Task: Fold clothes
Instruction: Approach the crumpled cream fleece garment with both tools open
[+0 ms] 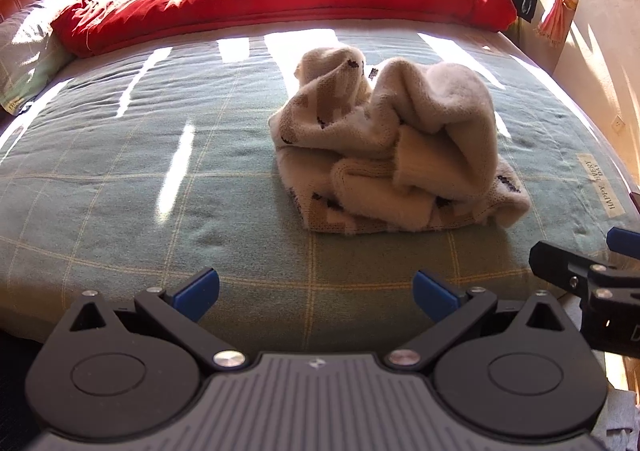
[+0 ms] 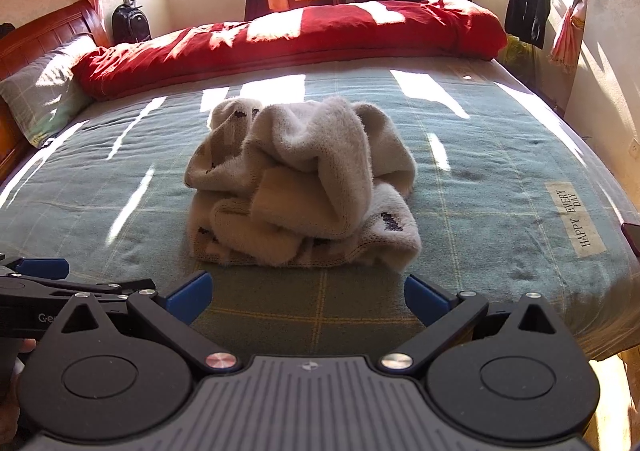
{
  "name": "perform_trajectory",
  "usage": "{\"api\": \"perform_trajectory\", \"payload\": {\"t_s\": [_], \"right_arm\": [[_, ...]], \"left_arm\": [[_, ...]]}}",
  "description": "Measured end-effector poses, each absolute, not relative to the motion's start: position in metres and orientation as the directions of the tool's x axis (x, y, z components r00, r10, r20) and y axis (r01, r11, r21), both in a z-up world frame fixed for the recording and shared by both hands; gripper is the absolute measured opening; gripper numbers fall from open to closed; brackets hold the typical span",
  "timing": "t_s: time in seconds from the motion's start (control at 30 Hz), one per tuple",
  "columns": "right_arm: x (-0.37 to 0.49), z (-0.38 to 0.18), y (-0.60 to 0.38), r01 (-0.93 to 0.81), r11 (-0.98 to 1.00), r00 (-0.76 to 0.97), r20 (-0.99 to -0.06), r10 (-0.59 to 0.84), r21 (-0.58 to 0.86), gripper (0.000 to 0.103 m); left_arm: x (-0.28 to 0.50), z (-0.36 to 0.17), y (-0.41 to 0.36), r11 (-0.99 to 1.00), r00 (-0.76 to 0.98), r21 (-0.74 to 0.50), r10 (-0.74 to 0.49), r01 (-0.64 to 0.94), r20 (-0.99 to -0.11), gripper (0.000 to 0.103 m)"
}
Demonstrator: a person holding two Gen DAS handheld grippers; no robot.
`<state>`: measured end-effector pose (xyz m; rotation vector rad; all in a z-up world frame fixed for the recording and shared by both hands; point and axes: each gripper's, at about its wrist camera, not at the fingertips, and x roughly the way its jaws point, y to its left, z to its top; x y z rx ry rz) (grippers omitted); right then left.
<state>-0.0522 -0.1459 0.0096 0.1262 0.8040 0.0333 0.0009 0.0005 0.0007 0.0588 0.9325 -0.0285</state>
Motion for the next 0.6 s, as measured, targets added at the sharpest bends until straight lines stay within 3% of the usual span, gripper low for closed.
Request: {"api": "perform_trajectory", "payload": {"t_s": [0.6], "right_arm": [[-0.02, 0.003, -0.149, 0.034, 0.995, 0.663, -0.748, 0.045, 0.091, 0.103]], "left_arm": [[0.025, 0.007, 0.02, 0.999, 0.592, -0.032, -0.049, 0.039, -0.804, 0.102]]}}
